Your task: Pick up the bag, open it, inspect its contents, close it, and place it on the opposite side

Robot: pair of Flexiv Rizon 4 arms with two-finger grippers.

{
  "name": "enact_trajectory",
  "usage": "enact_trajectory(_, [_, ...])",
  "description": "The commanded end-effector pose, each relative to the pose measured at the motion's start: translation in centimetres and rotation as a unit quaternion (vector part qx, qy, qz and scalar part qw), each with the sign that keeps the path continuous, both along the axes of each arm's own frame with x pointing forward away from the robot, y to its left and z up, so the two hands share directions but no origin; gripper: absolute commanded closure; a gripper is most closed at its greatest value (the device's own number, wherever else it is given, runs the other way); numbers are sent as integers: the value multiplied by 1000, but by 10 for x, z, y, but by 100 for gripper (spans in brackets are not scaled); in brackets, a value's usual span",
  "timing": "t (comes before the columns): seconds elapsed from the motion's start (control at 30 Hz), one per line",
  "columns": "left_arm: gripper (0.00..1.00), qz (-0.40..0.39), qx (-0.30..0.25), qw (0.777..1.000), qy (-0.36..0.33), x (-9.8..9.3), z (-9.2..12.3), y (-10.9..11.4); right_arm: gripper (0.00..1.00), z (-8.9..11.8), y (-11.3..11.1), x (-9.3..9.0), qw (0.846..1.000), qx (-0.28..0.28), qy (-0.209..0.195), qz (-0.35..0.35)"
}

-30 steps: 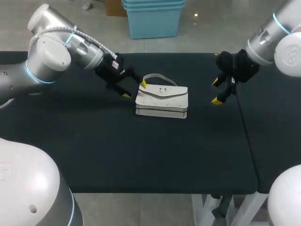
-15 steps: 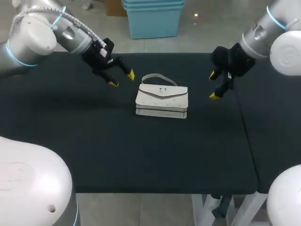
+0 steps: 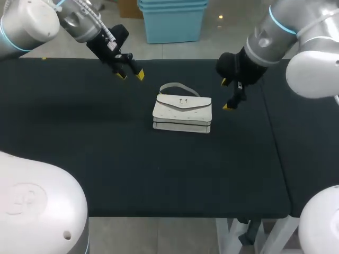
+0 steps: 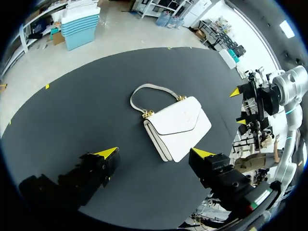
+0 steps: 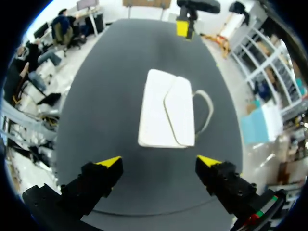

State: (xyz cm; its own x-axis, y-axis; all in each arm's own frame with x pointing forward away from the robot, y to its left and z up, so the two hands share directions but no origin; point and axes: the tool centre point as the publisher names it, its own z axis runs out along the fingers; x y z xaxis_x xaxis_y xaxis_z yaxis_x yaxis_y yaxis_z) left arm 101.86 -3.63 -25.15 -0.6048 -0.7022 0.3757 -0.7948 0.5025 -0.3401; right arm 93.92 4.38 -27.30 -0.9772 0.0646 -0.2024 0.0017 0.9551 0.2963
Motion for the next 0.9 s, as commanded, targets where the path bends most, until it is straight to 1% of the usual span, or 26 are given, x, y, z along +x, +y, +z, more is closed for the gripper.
enact_trajectory(0.03, [0,-30,2,999,-26,-3,10,5,0,-6,14,-3,999,-19,-27,-10])
enact_trajectory(0.23, [0,-86,10,994,-69,0,17,8,0,-9,25,-5,999,-21,-50,-6])
enact_trajectory(0.37, [0,-122,15,988,-91,1,20,11,0,-13,33,-6,998,-29,-59,1])
enact_trajectory(0.5, [0,-150,15,984,-100,3,23,13,0,-15,39,-7,997,-41,-69,0])
enact_trajectory(0.63, [0,-171,20,979,-108,4,24,13,0,-17,47,-8,994,-64,-91,-15])
enact_trajectory(0.73, [0,-190,21,975,-114,3,25,12,0,-17,51,-9,989,-79,-118,-33])
enact_trajectory(0.9, [0,-225,18,967,-122,1,25,10,0,-14,56,-13,977,-103,-179,-53])
